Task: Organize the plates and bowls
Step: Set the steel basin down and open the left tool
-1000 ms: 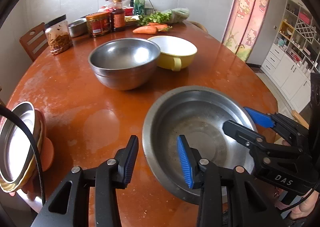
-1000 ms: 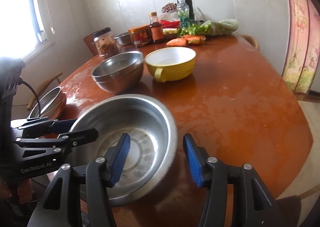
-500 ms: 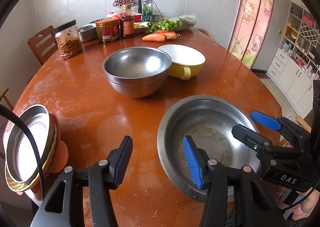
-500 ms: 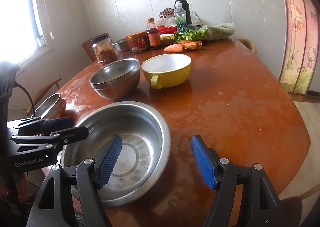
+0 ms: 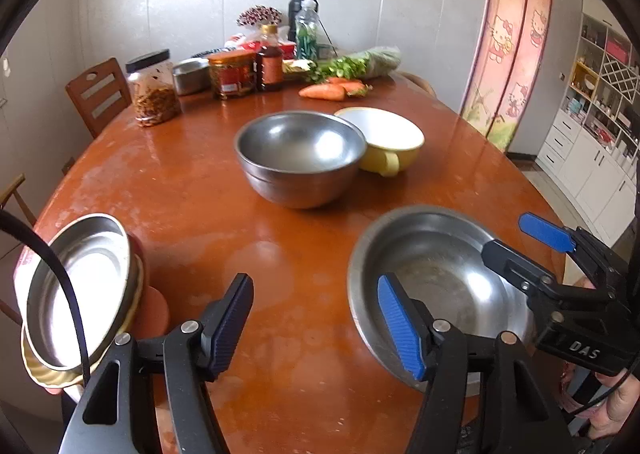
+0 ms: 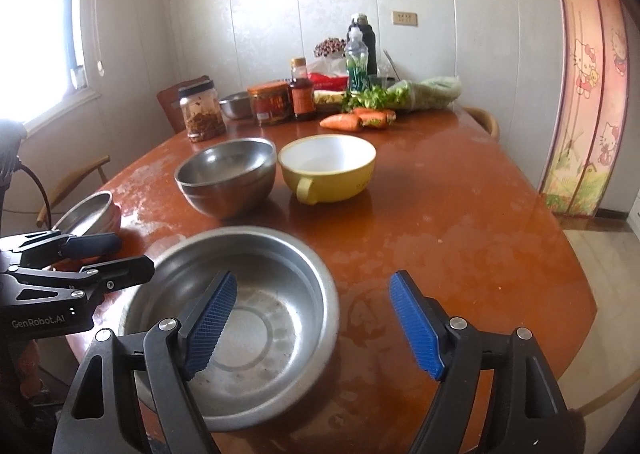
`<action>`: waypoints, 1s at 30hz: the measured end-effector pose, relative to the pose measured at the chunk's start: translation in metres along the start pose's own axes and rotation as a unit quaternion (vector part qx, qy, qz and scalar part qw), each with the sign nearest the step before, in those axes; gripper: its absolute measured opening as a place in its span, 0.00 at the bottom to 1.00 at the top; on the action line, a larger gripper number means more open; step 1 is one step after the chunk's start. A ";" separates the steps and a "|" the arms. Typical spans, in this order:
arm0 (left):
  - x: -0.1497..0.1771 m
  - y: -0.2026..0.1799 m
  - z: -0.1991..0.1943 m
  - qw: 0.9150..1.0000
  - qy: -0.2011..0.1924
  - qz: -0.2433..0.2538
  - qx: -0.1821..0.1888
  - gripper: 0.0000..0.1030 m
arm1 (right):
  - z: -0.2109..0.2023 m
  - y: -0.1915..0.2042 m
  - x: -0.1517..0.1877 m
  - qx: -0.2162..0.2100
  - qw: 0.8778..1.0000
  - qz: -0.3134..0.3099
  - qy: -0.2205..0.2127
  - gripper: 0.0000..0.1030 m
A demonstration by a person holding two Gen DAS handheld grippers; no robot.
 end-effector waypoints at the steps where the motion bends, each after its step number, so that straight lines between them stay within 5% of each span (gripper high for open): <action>1: -0.001 0.003 -0.001 1.000 -0.002 -0.001 -0.005 0.63 | -0.001 0.002 -0.002 -0.006 1.000 0.002 -0.003 0.78; 12: -0.008 0.030 -0.008 0.999 -0.025 -0.035 -0.005 0.64 | -0.013 0.011 -0.029 0.006 0.999 -0.001 -0.045 0.82; 21: -0.016 0.045 -0.001 0.999 -0.020 -0.049 -0.010 0.65 | 0.005 0.027 -0.042 0.014 0.999 -0.045 -0.013 0.83; 30: -0.032 0.070 0.010 0.997 -0.001 -0.074 -0.014 0.66 | 0.023 0.052 -0.066 -0.078 0.996 -0.023 0.041 0.83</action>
Point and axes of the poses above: each gripper's, at about its wrist camera, not at the fingertips, and z roughly the way its jaws point, y to its left, x to its underside, the point moved 10 cm from there along z, roughly the way its jaws point, and after that the axes turned 11 degrees about z, right-handed, at the moved point
